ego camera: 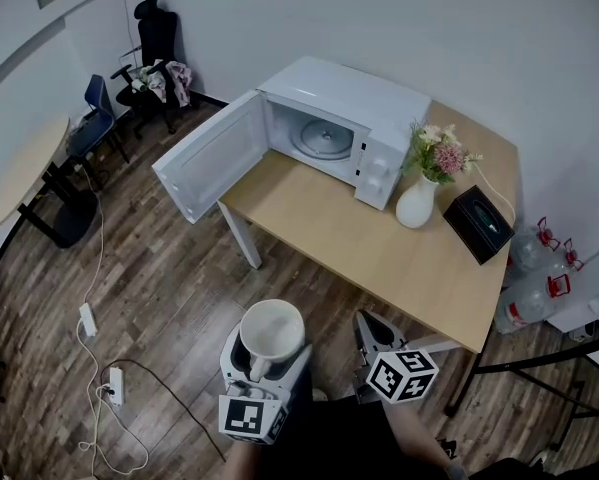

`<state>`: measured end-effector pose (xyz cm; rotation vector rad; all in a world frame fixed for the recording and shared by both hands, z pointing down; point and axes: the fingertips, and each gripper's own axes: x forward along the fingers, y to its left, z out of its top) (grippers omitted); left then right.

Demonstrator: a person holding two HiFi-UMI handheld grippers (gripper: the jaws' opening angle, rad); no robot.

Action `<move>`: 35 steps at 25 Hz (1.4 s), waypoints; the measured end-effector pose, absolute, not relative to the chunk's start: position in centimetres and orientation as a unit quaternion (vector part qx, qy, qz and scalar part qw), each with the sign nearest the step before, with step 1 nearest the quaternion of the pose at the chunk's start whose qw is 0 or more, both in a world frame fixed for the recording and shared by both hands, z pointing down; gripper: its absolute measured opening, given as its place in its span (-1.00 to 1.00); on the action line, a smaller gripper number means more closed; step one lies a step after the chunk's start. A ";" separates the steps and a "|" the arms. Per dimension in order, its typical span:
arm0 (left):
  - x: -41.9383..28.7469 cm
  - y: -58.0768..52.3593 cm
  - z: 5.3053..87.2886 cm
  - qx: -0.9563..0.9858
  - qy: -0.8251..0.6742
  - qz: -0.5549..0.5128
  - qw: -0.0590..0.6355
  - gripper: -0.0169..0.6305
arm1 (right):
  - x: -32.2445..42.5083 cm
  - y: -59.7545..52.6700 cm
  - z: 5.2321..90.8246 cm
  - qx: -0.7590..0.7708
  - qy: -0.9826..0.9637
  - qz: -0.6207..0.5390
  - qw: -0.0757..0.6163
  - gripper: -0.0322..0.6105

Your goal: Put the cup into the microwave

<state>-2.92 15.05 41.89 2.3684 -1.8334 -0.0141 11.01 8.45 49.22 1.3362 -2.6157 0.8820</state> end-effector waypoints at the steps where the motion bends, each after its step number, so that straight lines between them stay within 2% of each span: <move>1: -3.2 14.4 42.0 0.788 -0.611 -0.003 0.074 0.47 | 10.7 8.0 49.3 0.435 -0.852 0.288 0.038 -0.92; 35: -11.4 -12.9 42.3 0.856 -0.510 0.023 0.079 0.47 | 2.3 -14.7 48.9 0.507 -0.805 0.308 0.016 -0.92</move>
